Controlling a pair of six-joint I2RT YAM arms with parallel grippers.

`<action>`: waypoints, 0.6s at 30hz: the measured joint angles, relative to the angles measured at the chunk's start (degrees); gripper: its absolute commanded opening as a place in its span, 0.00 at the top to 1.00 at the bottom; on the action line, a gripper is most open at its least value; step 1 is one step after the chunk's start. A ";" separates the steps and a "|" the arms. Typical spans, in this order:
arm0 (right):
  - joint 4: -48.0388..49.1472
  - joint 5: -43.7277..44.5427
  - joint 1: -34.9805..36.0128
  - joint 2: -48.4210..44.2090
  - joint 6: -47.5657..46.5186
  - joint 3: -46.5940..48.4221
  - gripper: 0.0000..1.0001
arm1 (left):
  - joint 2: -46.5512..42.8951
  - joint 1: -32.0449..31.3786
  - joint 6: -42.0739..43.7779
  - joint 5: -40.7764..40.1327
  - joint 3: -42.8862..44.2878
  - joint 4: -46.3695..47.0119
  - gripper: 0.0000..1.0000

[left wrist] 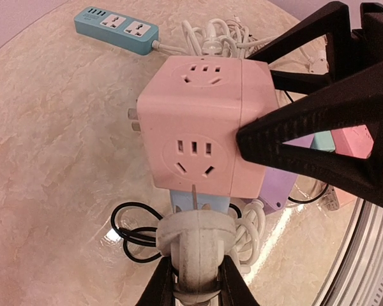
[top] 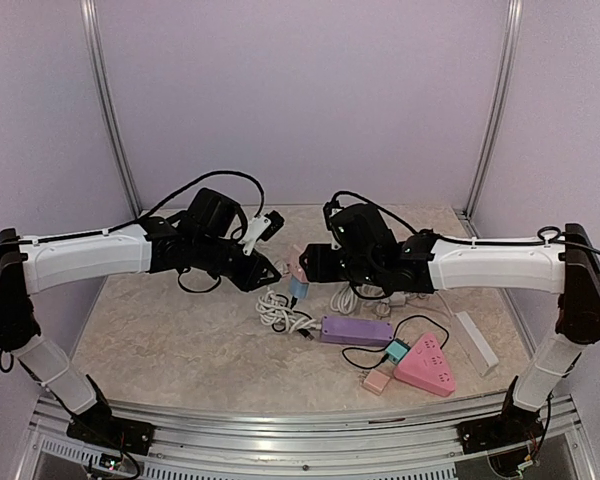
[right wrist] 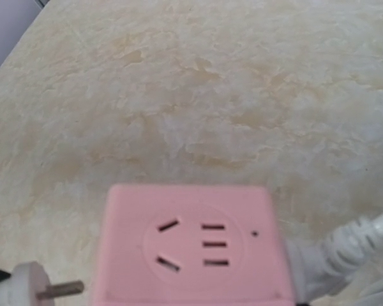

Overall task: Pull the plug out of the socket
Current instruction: Remove the plug from the socket, then place the plug at the center of the board.

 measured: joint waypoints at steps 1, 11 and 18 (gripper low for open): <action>0.07 -0.02 0.00 0.00 0.00 -0.02 1.00 | 0.00 0.09 -0.02 0.15 0.00 0.00 1.00; 1.42 -1.62 -1.55 -0.02 -0.39 -0.39 1.00 | -0.72 3.30 -4.44 4.48 -1.20 2.25 1.00; 1.79 0.00 -2.69 -0.79 -4.22 2.01 1.00 | -7.39 7.82 -15.96 6.10 -7.96 7.91 1.00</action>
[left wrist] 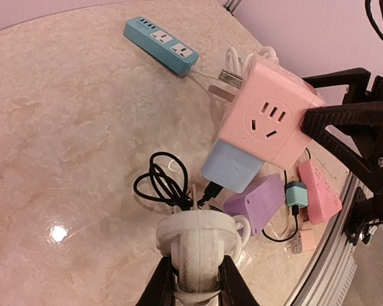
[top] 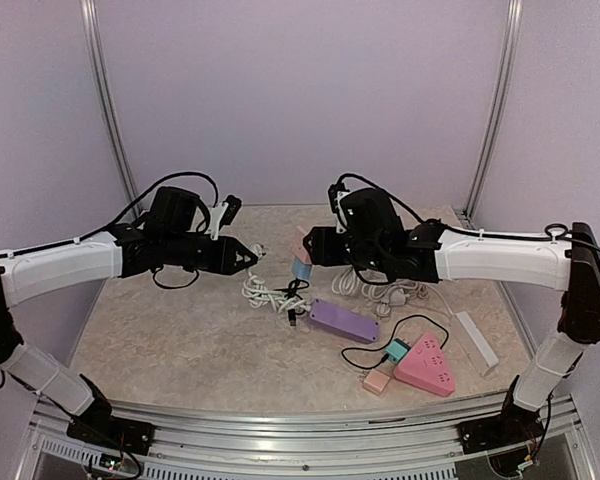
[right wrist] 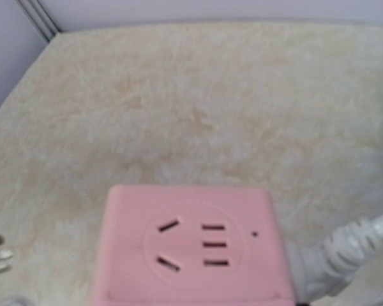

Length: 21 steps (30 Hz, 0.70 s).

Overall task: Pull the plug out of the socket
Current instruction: Place the plug at the center of the board.

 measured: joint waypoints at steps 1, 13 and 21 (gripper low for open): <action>0.07 0.24 -0.02 -0.37 -0.39 0.00 1.00 | -1.53 0.15 -2.49 -0.39 -1.66 1.07 1.00; 5.07 3.69 -0.33 -8.63 -3.15 -3.69 1.00 | -3.06 -6.25 -23.87 -6.47 -17.99 12.07 1.00; 6.54 3.96 -0.42 -13.38 -3.32 -8.31 1.00 | 0.02 -6.95 -28.57 -9.35 -18.05 15.91 0.78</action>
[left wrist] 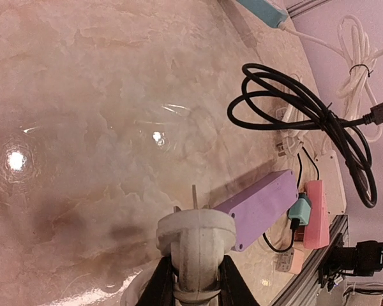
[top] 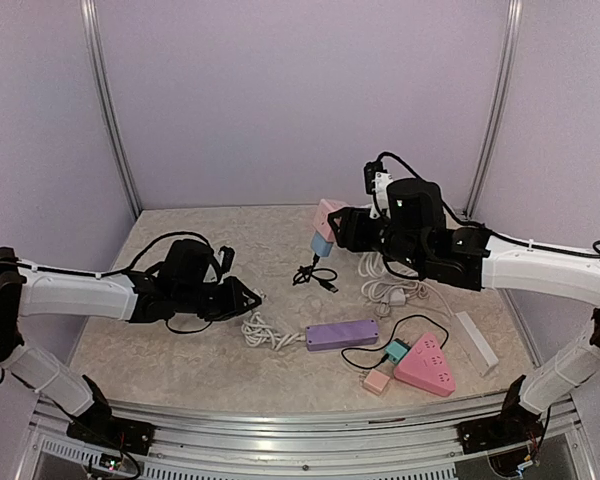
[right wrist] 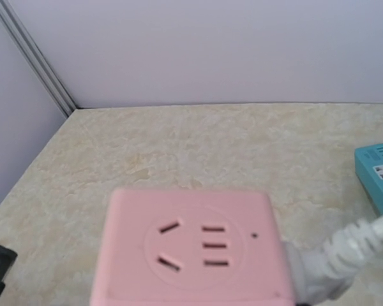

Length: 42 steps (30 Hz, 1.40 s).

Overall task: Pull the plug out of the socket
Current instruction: Place the plug at the center of the board.

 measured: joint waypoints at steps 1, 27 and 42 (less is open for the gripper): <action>-0.04 0.02 0.00 -0.46 0.00 -0.39 1.00 | 0.04 -0.02 -0.52 -0.66 -0.11 0.22 0.74; 1.49 -2.05 -0.26 -3.89 1.20 -4.15 1.00 | -12.90 8.90 13.07 -10.10 4.11 -15.34 0.01; 11.85 -9.73 -1.70 -5.42 5.25 -8.66 1.00 | -3.89 14.23 36.87 23.32 23.19 -11.87 0.01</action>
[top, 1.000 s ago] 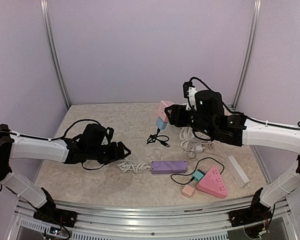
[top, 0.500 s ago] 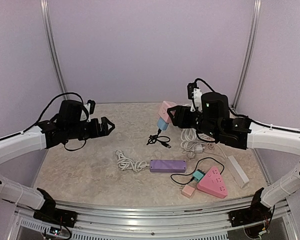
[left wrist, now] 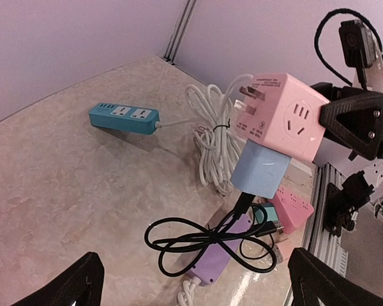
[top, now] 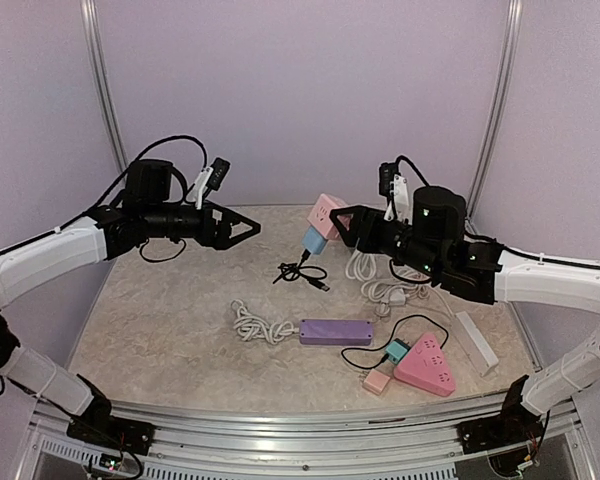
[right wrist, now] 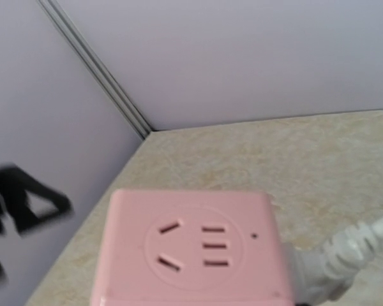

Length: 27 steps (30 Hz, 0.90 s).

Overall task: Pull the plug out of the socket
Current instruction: Remove the plug from the socket.

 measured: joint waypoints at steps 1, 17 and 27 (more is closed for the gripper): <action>0.33 -0.15 0.00 0.02 0.31 0.00 1.00 | 0.44 -0.92 0.70 -0.02 -0.52 -0.02 0.01; 1.79 -1.07 3.61 7.74 3.39 1.79 1.00 | 4.66 -11.37 4.96 -7.74 -3.34 1.55 0.02; 1.86 -0.83 5.49 9.35 4.39 4.46 1.00 | 4.66 -12.46 4.55 -10.40 -4.20 1.90 0.24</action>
